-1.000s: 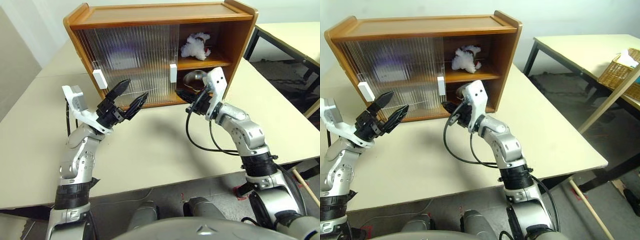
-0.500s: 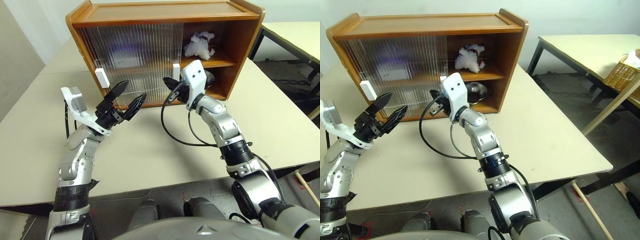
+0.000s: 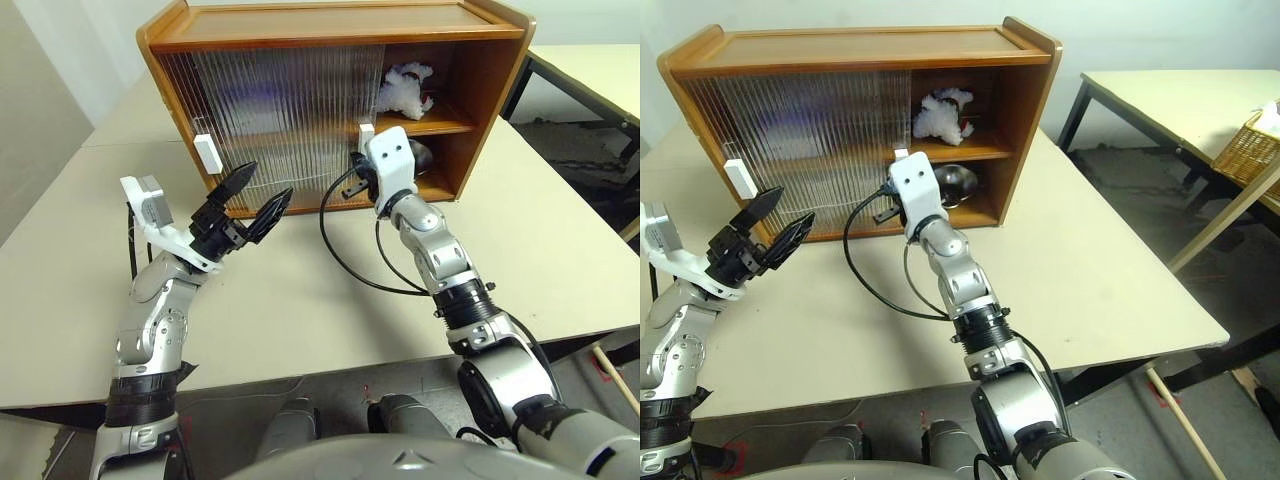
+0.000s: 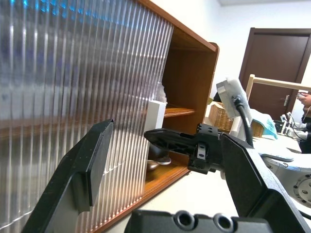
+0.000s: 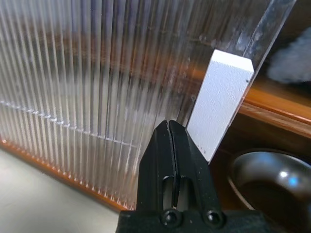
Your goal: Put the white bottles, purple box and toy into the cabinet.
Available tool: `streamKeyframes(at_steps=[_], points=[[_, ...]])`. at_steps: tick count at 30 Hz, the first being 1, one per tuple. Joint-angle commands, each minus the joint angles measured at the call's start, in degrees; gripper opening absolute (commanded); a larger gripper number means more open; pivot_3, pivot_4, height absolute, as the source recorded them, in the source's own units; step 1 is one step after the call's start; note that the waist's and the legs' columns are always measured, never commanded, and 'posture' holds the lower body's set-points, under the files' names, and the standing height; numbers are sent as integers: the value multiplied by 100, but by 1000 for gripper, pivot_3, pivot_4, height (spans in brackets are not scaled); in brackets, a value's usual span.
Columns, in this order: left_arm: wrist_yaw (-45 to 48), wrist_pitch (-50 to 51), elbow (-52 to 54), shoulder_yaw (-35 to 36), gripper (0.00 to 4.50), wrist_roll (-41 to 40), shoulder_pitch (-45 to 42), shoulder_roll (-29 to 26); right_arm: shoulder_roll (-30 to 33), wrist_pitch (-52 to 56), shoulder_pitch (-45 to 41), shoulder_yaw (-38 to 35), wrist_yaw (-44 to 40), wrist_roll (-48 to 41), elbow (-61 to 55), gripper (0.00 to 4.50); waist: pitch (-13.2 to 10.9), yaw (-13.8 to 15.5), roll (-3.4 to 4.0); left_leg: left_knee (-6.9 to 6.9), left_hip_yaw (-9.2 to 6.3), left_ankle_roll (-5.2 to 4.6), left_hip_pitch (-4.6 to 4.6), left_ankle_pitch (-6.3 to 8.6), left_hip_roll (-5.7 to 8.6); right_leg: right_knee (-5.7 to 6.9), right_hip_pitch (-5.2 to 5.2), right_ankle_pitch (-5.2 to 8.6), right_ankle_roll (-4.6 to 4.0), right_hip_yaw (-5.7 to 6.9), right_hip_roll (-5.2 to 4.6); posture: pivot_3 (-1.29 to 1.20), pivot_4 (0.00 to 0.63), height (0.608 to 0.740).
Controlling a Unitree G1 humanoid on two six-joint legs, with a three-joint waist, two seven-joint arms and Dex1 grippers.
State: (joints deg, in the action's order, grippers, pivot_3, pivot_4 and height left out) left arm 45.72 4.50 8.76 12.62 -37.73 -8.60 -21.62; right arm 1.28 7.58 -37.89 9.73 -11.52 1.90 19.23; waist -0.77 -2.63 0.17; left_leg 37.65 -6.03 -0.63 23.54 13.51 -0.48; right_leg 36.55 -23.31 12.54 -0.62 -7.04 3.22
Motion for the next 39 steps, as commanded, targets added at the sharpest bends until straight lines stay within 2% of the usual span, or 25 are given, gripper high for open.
streamKeyframes(at_steps=[1, 16, 32, 39], points=[[45, -11, 25, -42, 4500, 81, -29, -41, 46, -76, 14, -211, 313, 108, -38, 25, 0, -1, 0, 4, 0, 0, 0, 0, 0, 0, 0, -4, 1, 0, 0, -52, 6, 740], [138, 9, -137, -76, 4500, 82, -164, -26, 332, 119, 291, -782, 1724, 565, -238, 25, 0, -34, 0, 8, 1, -4, 0, -2, -1, 0, 4, -19, 9, -1, -2, -86, 14, 740], [183, -20, -225, -93, 4500, 97, -223, 3, 746, 40, 13, -1151, 2503, 817, 593, 25, 0, -79, 0, 8, 2, -8, 0, -5, -1, -1, 5, -28, 33, -2, -3, -95, 13, 740], [177, -5, -204, -102, 4500, 96, -218, 3, 790, -59, 30, -1089, 2413, 839, 610, 25, 0, -77, 0, 8, 3, -9, 0, -5, -1, -2, 7, -33, 49, -3, -4, -98, 16, 740]])
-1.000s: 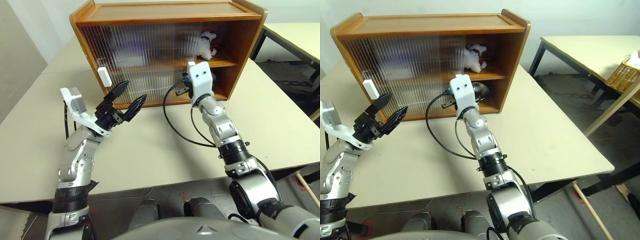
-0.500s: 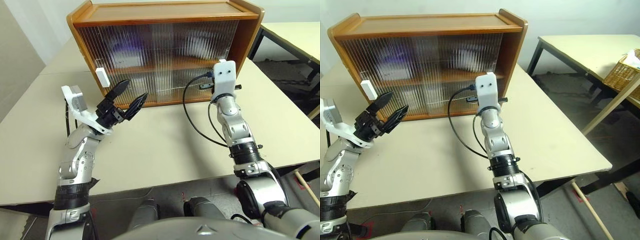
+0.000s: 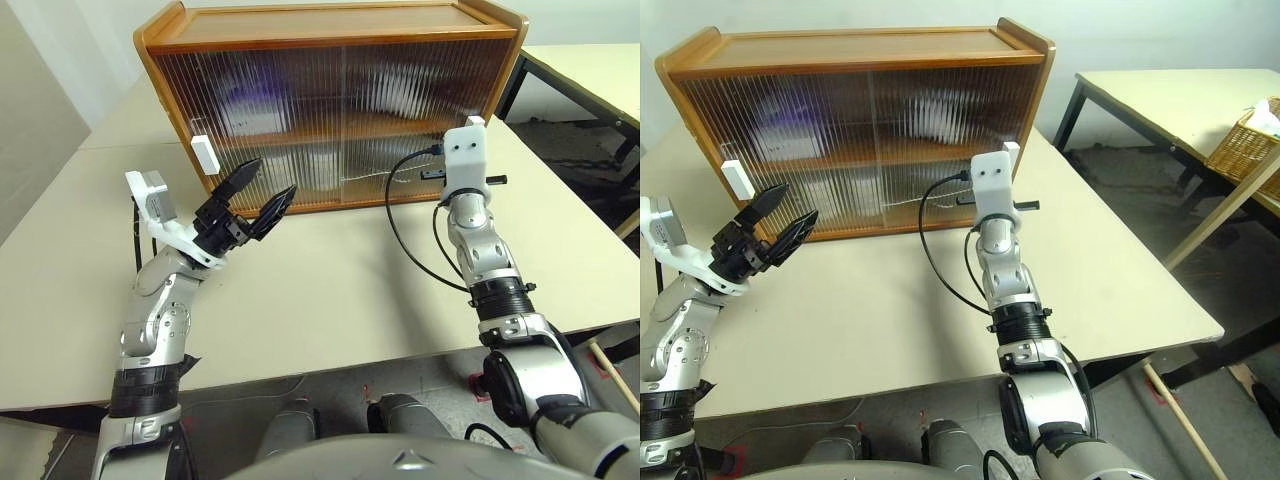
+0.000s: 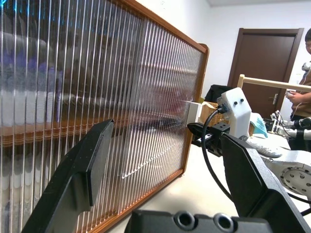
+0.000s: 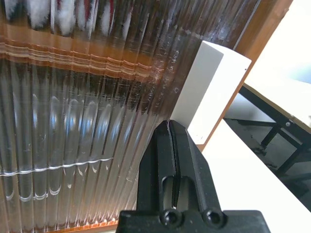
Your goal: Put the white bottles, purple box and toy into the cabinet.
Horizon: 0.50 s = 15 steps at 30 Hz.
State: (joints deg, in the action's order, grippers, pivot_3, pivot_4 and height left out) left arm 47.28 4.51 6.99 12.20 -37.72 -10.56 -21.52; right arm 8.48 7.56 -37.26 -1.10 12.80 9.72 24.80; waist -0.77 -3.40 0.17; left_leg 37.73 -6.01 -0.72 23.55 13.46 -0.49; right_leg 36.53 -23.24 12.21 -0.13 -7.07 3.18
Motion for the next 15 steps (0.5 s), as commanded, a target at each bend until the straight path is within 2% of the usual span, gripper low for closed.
streamKeyframes(at_steps=[1, 2, 5, 7, 15], points=[[19, -4, -18, -62, 4500, 94, -18, -3, 76, -63, 3, 36, -124, 44, -1, 25, 0, -1, 0, 0, 0, 0, 0, 0, 0, -1, 0, 1, 1, 0, 0, -98, 16, 740], [19, -2, -15, -64, 4500, 92, -14, -2, 76, -40, 47, 71, -262, 2, -73, 25, 0, -1, 0, 0, 0, 0, 1, 0, 0, -1, 0, 1, 1, 0, 0, -98, 16, 740], [13, 5, -1, -63, 4500, 90, -3, -4, 97, 68, 269, 135, -645, -96, -457, 597, 0, -11, 0, -1, 1, 0, 1, 0, 0, -1, -1, 1, 0, 0, 0, -95, 19, 740], [24, 10, -2, -39, 4500, 75, 16, -23, 166, 65, 507, 248, -820, 10, -845, 1196, 0, -14, 0, -3, 1, 0, 2, 0, -1, -1, -2, 2, 2, 1, 1, -96, 23, 740], [41, -34, -23, 14, 4500, 82, 129, -26, 399, 514, 1306, 97, -1412, -182, -1888, 4193, 0, -28, 0, -3, 2, 1, 2, 1, -1, -7, 4, 6, 26, 0, 0, -90, 23, 740]])
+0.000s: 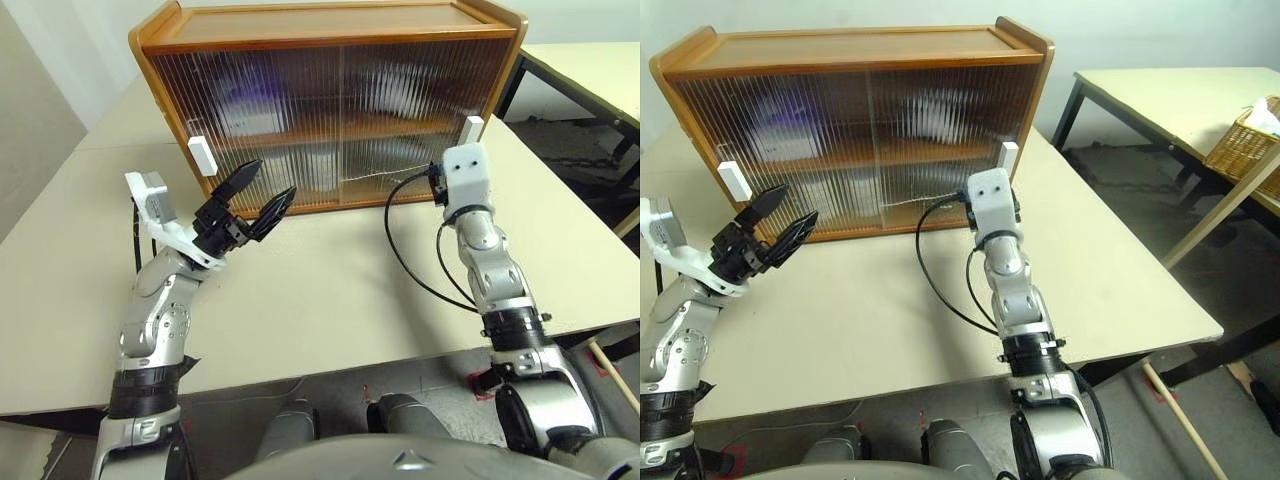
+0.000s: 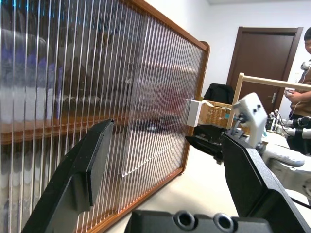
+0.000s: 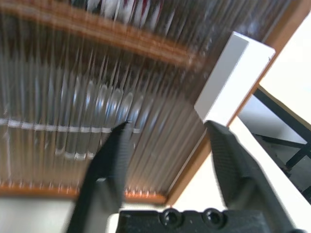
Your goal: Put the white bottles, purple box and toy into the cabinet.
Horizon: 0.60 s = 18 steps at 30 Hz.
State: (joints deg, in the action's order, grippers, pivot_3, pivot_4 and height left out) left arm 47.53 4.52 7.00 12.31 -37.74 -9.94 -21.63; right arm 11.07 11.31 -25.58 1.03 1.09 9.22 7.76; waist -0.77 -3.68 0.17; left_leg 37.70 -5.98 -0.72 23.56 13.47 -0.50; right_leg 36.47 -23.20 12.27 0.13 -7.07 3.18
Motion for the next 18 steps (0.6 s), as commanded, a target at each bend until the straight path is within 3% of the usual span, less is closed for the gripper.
streamKeyframes(at_steps=[1, 3, 9, 18], points=[[16, -55, -45, 8, 4500, 98, 100, -6, 228, 87, 195, -155, -401, -223, -169, 4480, 0, 3, 0, 0, 0, 0, 0, 0, 0, -3, 1, 8, -1, -1, 0, -90, 23, 740], [17, -79, -62, 12, 4500, 111, 141, 3, 323, 18, 254, -189, -584, -322, -156, 4480, 0, 4, 0, 0, 0, 0, -1, 0, 0, -14, 8, 24, -12, -1, 0, -90, 22, 740], [-397, -619, -266, 327, 4500, 332, 873, 342, 627, -373, 972, -1182, -2288, -2221, -273, 4480, 0, 9, -1, 0, 6, 3, -2, 2, 2, -16, 10, 45, 25, -5, 0, -98, 28, 740], [-2842, -1734, -199, 882, 4500, 1881, 1947, 1489, 411, -946, 2217, -1335, -2160, -2225, -877, 4480, -11, -51, -6, -3, 8, 5, -44, 8, 5, -20, 54, 71, 33, -10, 1, -101, 40, 740]])
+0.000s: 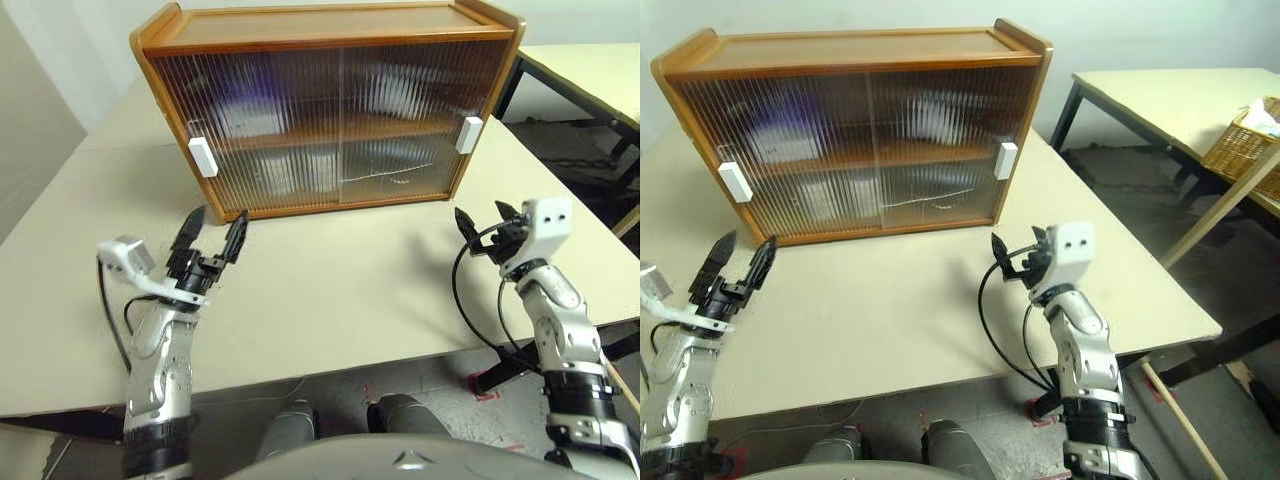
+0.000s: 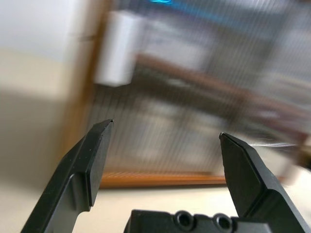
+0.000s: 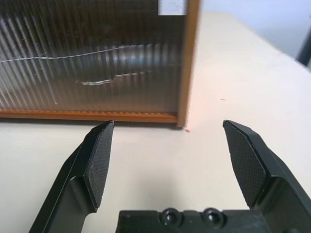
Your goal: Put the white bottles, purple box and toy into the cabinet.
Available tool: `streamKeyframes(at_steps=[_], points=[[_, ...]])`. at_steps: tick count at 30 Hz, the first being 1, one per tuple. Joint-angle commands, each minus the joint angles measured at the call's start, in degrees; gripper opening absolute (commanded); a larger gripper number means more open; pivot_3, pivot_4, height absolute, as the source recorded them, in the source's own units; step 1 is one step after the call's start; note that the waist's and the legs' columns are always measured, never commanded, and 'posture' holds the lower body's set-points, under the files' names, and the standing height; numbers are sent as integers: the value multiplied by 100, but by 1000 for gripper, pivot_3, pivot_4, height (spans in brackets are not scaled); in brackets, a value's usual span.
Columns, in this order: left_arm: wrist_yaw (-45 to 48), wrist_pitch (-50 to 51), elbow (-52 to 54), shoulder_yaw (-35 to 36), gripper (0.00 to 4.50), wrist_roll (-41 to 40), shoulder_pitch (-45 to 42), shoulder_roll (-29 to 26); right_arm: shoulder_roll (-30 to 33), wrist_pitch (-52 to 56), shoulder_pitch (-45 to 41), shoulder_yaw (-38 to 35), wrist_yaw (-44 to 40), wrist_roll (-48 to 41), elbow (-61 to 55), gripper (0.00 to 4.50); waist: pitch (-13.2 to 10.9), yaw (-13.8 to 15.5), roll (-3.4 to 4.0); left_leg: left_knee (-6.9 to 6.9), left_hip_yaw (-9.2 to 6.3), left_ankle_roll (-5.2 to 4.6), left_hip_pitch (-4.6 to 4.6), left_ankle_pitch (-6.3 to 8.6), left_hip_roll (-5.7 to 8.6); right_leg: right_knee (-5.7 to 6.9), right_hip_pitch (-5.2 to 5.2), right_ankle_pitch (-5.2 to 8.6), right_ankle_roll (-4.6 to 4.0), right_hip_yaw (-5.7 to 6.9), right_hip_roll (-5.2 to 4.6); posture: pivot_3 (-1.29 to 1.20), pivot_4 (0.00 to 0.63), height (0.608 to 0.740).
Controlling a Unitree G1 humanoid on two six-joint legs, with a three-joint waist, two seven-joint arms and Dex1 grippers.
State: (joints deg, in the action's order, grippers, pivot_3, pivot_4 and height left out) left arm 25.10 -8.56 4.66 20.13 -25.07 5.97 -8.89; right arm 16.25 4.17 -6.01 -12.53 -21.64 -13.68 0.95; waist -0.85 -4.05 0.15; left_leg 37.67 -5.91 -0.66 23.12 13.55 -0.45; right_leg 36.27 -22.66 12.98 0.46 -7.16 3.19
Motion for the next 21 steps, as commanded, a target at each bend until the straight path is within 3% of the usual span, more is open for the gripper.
streamKeyframes(at_steps=[1, 3, 10, 21], points=[[-733, -530, 60, 91, 4500, 744, 460, 282, -127, -282, 341, 35, 141, 87, -245, 4480, -7, -24, -8, -1, 0, 6, -9, 7, 1, -1, 6, 6, 2, 0, 0, -100, 40, 740], [-981, -653, 204, 49, 4500, 938, 670, 412, -154, -374, 471, 63, 172, 118, -313, 4480, -24, -29, -18, -1, -7, 79, -24, 54, 3, -2, -1, 12, 1, -1, 0, -96, 44, 740], [-1143, -852, 610, -226, 4500, 1049, 1284, 588, -206, -707, 617, 60, 247, 185, -63, 4480, -51, -19, -32, 2, -11, 102, -29, 69, 7, -7, 1, 14, 2, -1, -4, -83, 43, 740], [-1035, -917, 500, -232, 4500, 894, 1472, 338, -180, -1455, 521, -10, -51, 55, 934, 4480, -68, 17, -21, -1, -14, 120, -23, 102, 4, -5, -8, 45, -6, -1, -3, -94, 31, 740]])
